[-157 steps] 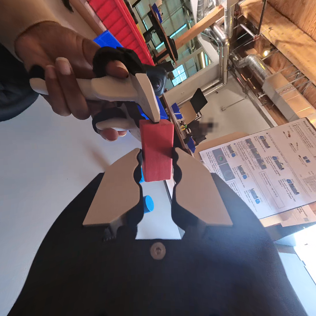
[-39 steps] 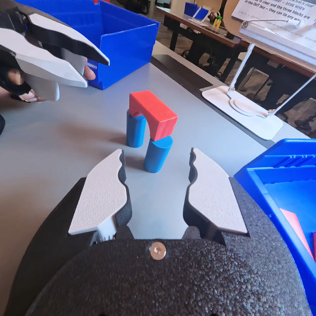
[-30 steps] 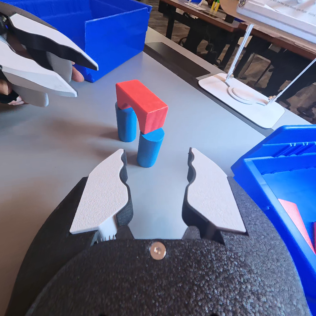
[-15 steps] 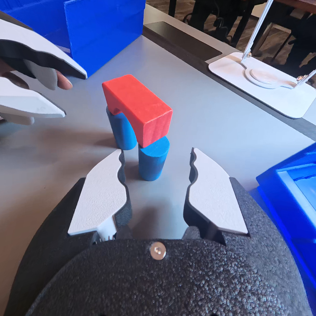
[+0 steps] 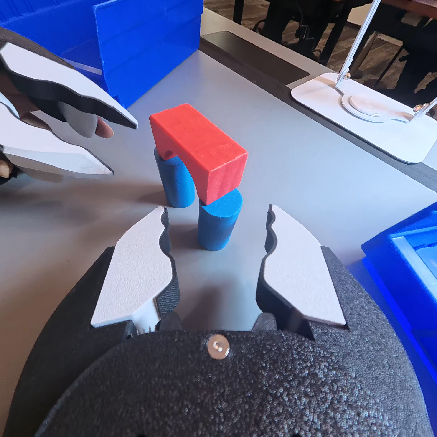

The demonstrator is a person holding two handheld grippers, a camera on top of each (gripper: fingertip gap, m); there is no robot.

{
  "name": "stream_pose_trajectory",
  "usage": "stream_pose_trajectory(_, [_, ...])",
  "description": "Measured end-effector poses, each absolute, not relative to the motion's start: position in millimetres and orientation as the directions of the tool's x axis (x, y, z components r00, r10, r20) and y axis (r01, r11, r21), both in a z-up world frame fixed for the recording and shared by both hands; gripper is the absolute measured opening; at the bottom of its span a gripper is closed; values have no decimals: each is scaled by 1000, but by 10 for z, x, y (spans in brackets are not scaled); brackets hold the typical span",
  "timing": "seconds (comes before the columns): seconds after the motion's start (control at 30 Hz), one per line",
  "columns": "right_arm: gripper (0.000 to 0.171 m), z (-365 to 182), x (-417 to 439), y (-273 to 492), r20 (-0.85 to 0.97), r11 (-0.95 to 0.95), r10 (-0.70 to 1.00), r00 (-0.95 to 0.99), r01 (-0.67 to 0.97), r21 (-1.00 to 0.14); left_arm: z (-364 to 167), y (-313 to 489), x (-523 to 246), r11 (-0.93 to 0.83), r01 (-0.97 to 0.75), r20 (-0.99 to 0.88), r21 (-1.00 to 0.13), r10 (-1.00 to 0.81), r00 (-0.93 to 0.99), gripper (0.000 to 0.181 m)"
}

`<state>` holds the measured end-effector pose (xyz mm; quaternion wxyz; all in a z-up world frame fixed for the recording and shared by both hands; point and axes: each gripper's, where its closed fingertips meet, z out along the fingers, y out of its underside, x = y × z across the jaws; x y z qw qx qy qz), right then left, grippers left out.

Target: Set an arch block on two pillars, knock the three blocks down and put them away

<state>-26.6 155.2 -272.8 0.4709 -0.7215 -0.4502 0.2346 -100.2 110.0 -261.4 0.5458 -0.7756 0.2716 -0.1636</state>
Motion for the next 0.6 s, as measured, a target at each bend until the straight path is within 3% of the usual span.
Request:
stream_pose_trajectory(0.43, [80, -2715, -316, 1489, 77, -130, 896, 438, 422, -897, -2793, 1237, -814, -325, -354, -76, -877, -634, 770, 57])
stream_pose_trajectory(0.5, [76, -2682, -373, 1365, 39, -122, 929, 367, 403, -907, -2814, 1320, -736, -311, -407, -115, -859, -658, 745, 54])
stream_pose_trajectory(0.6, [53, -2569, -436, 1017, -53, -110, 984, 169, 351, -930, -2876, 1530, -726, -293, -463, -180, -836, -651, 737, 38])
